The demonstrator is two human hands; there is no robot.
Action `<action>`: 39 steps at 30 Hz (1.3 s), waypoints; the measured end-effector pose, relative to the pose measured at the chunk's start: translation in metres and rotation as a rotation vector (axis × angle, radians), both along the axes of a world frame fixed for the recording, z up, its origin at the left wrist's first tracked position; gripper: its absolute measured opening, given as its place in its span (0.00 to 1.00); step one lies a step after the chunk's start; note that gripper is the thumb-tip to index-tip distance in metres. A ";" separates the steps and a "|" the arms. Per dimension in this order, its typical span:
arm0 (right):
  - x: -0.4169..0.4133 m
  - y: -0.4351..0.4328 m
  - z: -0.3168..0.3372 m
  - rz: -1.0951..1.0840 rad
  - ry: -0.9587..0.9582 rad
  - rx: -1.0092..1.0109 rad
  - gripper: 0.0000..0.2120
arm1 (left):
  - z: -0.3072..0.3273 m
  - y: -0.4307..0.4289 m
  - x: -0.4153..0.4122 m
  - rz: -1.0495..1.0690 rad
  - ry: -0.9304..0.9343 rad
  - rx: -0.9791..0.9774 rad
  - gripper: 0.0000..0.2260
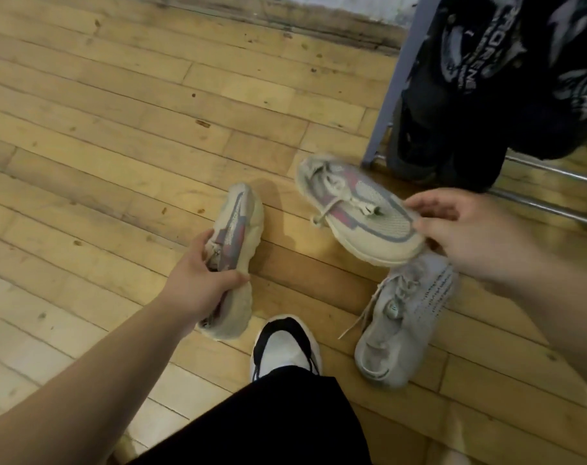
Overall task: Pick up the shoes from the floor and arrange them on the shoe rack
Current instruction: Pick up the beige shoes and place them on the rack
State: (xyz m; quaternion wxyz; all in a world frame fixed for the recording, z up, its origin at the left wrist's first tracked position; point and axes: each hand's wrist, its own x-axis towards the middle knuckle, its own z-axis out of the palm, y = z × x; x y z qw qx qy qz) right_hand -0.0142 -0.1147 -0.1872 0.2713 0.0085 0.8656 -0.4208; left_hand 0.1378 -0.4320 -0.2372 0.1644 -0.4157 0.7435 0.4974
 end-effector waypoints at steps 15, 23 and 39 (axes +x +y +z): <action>0.014 0.029 0.024 0.140 -0.236 -0.125 0.14 | 0.069 0.090 -0.058 -1.206 0.275 -0.261 0.45; 0.021 0.095 0.002 -0.241 -0.162 -0.099 0.11 | 0.033 0.101 -0.081 -0.864 0.177 -0.285 0.56; 0.031 0.128 0.021 -0.463 -0.229 -0.079 0.14 | -0.002 0.115 -0.069 -0.834 -0.059 -0.051 0.31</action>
